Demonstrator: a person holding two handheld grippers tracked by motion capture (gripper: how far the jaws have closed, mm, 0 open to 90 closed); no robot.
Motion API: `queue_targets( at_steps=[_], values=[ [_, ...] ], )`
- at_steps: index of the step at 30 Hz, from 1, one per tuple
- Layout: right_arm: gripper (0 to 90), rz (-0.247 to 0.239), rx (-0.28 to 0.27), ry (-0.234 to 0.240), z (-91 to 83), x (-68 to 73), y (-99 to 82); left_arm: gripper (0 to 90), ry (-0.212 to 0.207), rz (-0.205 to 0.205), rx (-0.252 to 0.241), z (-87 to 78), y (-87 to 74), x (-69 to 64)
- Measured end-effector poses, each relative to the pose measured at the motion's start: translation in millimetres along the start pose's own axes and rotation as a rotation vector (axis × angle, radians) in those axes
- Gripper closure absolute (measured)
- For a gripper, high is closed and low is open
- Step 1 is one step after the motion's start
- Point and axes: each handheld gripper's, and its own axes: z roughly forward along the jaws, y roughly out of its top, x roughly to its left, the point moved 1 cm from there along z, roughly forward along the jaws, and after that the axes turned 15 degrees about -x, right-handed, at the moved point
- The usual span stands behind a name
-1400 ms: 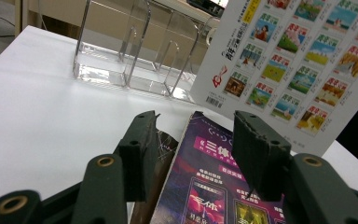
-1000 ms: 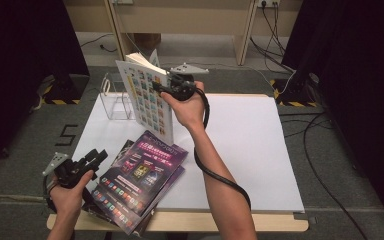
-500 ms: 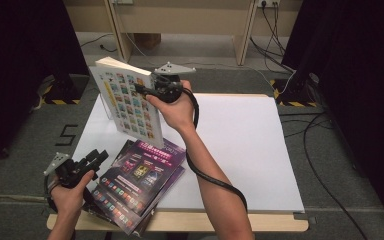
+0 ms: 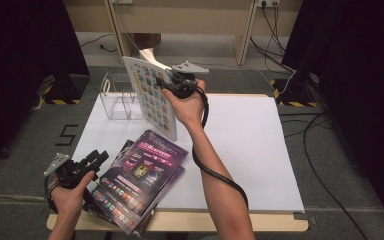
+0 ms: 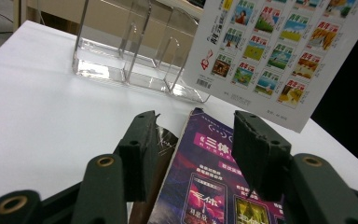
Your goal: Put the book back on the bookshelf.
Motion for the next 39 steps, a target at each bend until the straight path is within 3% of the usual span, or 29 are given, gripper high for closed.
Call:
queue_targets(
  at_steps=[3, 6, 11, 14, 23, 26, 33, 39],
  values=[
    [74.3, -0.010, -0.002, -0.062, -3.0, -9.8, -4.3, 49.2, -0.006, 0.002, 0.006, 1.8, -2.0, -1.8],
    [74.3, 0.014, -0.011, -0.085, -5.3, -17.7, -7.1, 49.3, -0.008, 0.002, 0.012, 2.4, -3.2, -2.3],
    [74.2, -0.031, -0.006, -0.160, -2.7, -13.8, -9.9, 49.2, -0.012, 0.002, 0.014, 2.5, -4.4, -2.8],
    [74.2, -0.034, -0.010, -0.167, 3.3, -6.4, -10.7, 49.2, -0.011, 0.000, 0.016, 2.6, -4.9, -2.7],
    [74.2, 0.017, -0.024, -0.203, 23.8, 10.0, -15.1, 49.2, -0.015, 0.000, 0.021, 2.4, -6.1, -3.1],
    [74.2, 0.002, -0.036, -0.205, 29.4, 14.3, -14.6, 49.1, -0.017, 0.002, 0.022, 2.1, -6.2, -3.8],
    [74.1, -0.020, -0.078, -0.198, 39.8, 18.2, -12.5, 49.1, -0.016, 0.000, 0.023, 2.4, -6.3, -2.4],
    [74.1, -0.022, -0.093, -0.220, 48.8, 14.0, -26.9, 49.1, -0.014, 0.004, 0.021, 2.1, -6.5, -1.5]
  ],
)
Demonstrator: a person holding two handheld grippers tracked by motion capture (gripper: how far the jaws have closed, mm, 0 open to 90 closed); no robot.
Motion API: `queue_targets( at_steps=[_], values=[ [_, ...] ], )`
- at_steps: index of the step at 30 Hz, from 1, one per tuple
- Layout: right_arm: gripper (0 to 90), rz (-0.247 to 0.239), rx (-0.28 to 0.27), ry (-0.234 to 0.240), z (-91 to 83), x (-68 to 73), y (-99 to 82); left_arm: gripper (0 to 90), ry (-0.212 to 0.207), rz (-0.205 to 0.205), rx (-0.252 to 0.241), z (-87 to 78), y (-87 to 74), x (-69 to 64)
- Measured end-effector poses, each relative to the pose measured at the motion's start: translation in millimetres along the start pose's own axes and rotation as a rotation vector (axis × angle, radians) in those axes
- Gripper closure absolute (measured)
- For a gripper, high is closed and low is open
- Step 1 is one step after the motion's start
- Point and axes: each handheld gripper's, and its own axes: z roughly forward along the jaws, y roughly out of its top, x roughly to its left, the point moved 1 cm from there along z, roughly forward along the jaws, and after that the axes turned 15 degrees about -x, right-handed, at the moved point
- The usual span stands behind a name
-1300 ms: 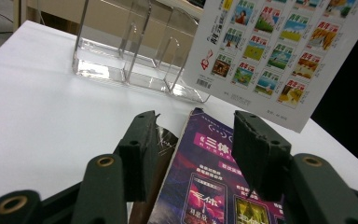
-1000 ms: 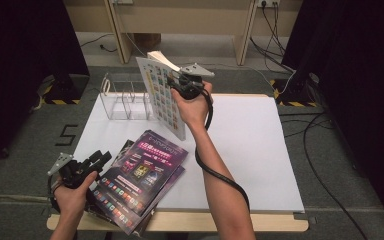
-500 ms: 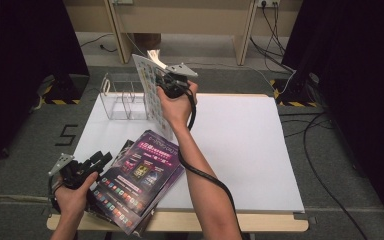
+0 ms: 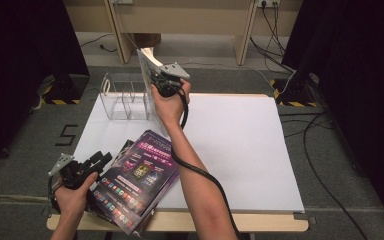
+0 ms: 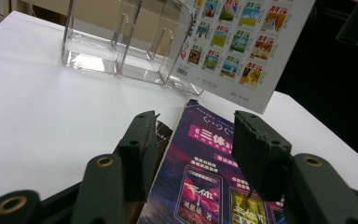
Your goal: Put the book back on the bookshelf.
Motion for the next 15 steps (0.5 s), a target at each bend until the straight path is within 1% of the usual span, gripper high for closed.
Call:
queue_targets(
  at_steps=[1, 3, 4, 5, 6, 9, 11, 12, 13, 14, 15],
  values=[
    [74.1, -0.011, -0.011, 0.002, 1.7, -1.5, -2.9, 49.1, 0.000, -0.002, 0.000, 0.4, -0.4, 0.5],
    [74.0, -0.001, -0.015, -0.009, 4.5, -1.6, -6.9, 49.2, 0.000, 0.000, 0.004, 1.3, -0.9, 0.3],
    [74.1, -0.005, -0.032, -0.004, 7.0, -1.4, -8.7, 49.1, -0.001, 0.004, 0.006, 1.5, -1.0, -0.4],
    [74.0, 0.000, -0.032, -0.005, 8.7, -0.8, -9.9, 49.1, -0.003, 0.008, 0.007, 1.6, -1.1, -0.8],
    [74.0, 0.005, -0.043, -0.006, 11.0, -0.8, -10.8, 49.1, -0.004, 0.011, 0.005, 1.7, -1.0, -1.2],
    [73.9, 0.002, -0.052, -0.011, 16.6, 1.2, -14.6, 49.1, -0.005, 0.014, 0.004, 1.4, -0.6, -1.0],
    [73.8, -0.006, -0.067, -0.011, 18.0, 2.6, -17.8, 49.2, -0.002, 0.011, 0.004, 1.3, -0.8, -0.1],
    [73.7, 0.000, -0.073, -0.011, 17.8, 3.8, -19.0, 49.1, -0.002, 0.012, 0.004, 1.2, -0.9, 0.2],
    [73.6, -0.008, -0.077, -0.009, 17.7, 4.0, -20.1, 49.1, -0.002, 0.013, 0.004, 1.0, -1.0, 0.3],
    [73.5, -0.003, -0.080, -0.008, 17.5, 5.3, -20.6, 49.2, -0.001, 0.011, 0.004, 0.8, -1.1, 0.3],
    [73.3, -0.025, -0.086, -0.013, 16.3, 6.2, -21.5, 49.1, 0.000, 0.012, 0.004, 0.4, -0.9, 0.2]
  ],
)
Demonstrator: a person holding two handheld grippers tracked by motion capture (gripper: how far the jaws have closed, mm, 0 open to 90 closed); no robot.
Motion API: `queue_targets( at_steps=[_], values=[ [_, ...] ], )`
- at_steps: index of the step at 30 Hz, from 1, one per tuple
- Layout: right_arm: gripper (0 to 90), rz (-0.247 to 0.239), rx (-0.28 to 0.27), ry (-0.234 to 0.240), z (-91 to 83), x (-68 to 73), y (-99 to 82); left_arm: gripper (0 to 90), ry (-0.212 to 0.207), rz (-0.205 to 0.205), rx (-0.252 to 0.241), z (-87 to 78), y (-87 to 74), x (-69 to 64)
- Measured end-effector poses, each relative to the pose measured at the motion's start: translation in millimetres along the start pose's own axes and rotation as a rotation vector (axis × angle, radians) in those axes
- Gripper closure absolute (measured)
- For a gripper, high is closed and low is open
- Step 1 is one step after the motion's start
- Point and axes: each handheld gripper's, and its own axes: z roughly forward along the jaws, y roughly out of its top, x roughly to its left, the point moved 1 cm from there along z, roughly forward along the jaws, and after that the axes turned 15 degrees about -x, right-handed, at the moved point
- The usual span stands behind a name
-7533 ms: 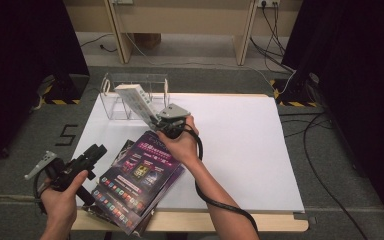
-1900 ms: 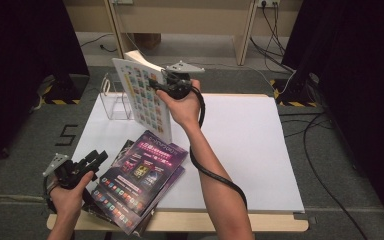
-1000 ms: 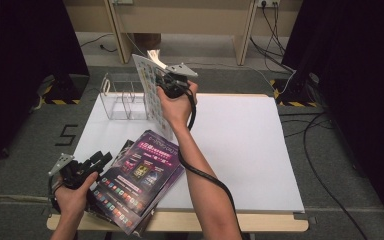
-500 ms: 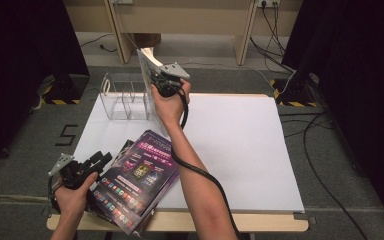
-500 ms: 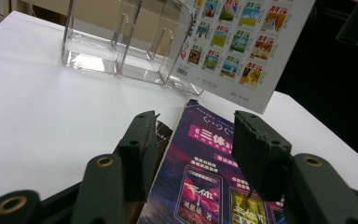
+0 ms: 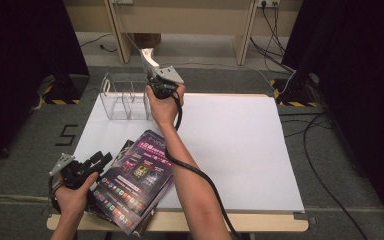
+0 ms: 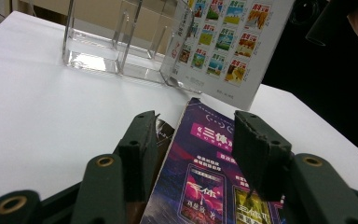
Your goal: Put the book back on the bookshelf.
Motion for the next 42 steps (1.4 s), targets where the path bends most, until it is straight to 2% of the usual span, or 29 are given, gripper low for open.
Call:
queue_targets(
  at_steps=[4, 5, 7, 11, 13, 17, 22, 26, 30, 32, 35, 37, 40, 42],
  values=[
    [72.1, -0.046, 0.008, -0.019, -9.6, -0.6, -0.9, 49.1, 0.001, 0.003, -0.002, -0.9, 0.7, -0.1],
    [71.6, -0.046, 0.028, -0.022, -13.3, -1.2, 0.4, 49.1, 0.000, 0.002, -0.001, -0.8, 0.6, -0.1],
    [68.8, -0.056, 0.035, -0.029, -19.9, -3.4, 2.2, 49.1, -0.002, -0.001, -0.001, -0.2, 0.0, -1.0],
    [66.6, -0.064, 0.104, -0.002, -28.5, -6.9, 5.5, 49.1, -0.007, -0.006, 0.005, 1.2, -1.1, -2.4],
    [67.3, -0.070, 0.115, 0.004, -30.1, -9.9, 6.4, 49.1, -0.008, -0.001, 0.008, 1.4, -1.3, -3.5],
    [65.0, -0.039, 0.166, -0.004, -32.6, -17.0, 9.8, 49.0, -0.008, -0.001, 0.007, 1.3, -1.8, -2.8],
    [66.4, -0.021, 0.175, -0.013, -38.7, -19.5, 22.6, 49.0, -0.005, -0.003, 0.009, 1.5, -2.0, -1.9],
    [67.8, 0.001, 0.235, -0.028, -36.4, -19.1, 25.9, 49.0, -0.011, -0.005, 0.010, 1.3, -1.8, -3.6],
    [73.4, 0.020, 0.280, -0.055, -31.1, -21.1, 28.8, 48.9, -0.009, -0.012, 0.011, 1.6, -2.2, -2.6],
    [73.9, 0.045, 0.306, -0.062, -28.8, -22.0, 31.7, 48.8, -0.008, -0.014, 0.014, 1.7, -2.7, -2.0],
    [74.3, 0.056, 0.305, -0.052, -26.1, -22.2, 32.9, 48.8, -0.010, -0.012, 0.011, 1.3, -2.1, -2.3],
    [74.4, 0.066, 0.290, -0.057, -24.8, -22.2, 33.7, 48.8, -0.010, -0.012, 0.009, 1.0, -1.4, -2.0],
    [74.4, 0.087, 0.273, -0.026, -21.2, -19.2, 35.3, 48.8, -0.007, -0.015, 0.009, 1.3, -1.4, -0.6],
    [74.5, 0.087, 0.254, -0.027, -17.6, -16.1, 34.7, 48.8, -0.008, -0.017, 0.009, 1.4, -1.6, -0.5]
  ],
)
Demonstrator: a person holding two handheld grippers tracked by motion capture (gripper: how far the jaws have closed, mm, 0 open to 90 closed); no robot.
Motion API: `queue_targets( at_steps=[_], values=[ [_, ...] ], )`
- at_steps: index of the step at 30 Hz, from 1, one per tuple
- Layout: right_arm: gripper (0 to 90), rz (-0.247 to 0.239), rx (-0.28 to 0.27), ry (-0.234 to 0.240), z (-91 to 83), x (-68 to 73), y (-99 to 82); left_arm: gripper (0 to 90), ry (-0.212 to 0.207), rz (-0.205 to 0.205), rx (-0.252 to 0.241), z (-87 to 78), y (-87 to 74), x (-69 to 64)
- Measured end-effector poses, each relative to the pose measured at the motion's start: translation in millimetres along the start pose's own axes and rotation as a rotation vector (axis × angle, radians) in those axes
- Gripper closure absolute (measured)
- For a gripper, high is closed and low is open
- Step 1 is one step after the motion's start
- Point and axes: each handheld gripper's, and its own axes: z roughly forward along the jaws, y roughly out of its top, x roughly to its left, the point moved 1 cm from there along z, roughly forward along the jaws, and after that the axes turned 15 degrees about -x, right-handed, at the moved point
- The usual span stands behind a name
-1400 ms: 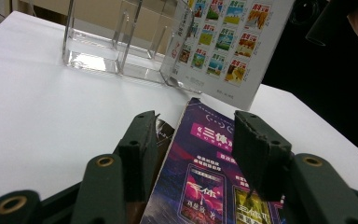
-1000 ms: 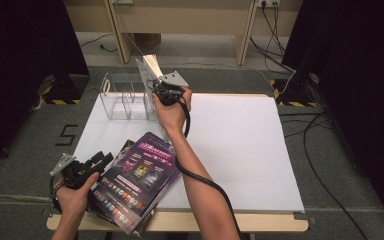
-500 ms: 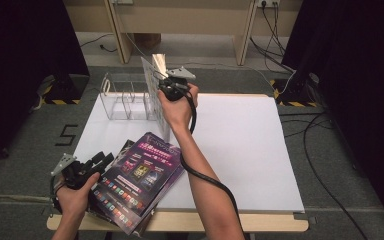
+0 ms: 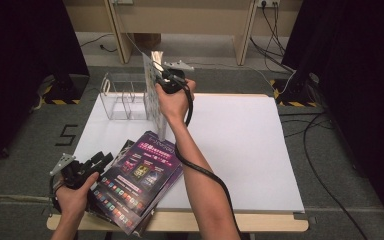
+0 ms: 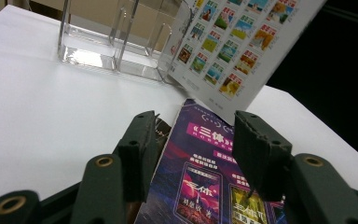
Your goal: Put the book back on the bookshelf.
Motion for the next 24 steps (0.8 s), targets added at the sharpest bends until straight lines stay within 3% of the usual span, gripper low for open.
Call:
queue_targets(
  at_steps=[7, 11, 14, 16, 24],
  values=[
    [74.4, -0.076, -0.050, -0.019, 19.3, 7.0, -4.0, 48.8, 0.003, 0.000, -0.005, -1.4, 1.3, 1.3],
    [74.2, -0.085, -0.064, -0.028, 27.8, 5.1, -13.1, 48.8, 0.003, 0.004, -0.005, -2.0, 1.3, 1.9],
    [73.4, -0.124, -0.063, -0.033, 26.1, 6.1, -14.6, 48.9, 0.003, 0.004, -0.002, -1.1, 0.8, 1.9],
    [69.9, -0.107, -0.057, -0.046, 23.1, 4.2, -14.1, 48.9, -0.001, 0.009, -0.002, -1.2, 0.6, 0.0],
    [57.6, -0.104, -0.058, 0.013, 5.9, -2.5, -12.5, 48.7, -0.009, 0.032, 0.008, 1.6, -1.9, -4.3]
  ],
)
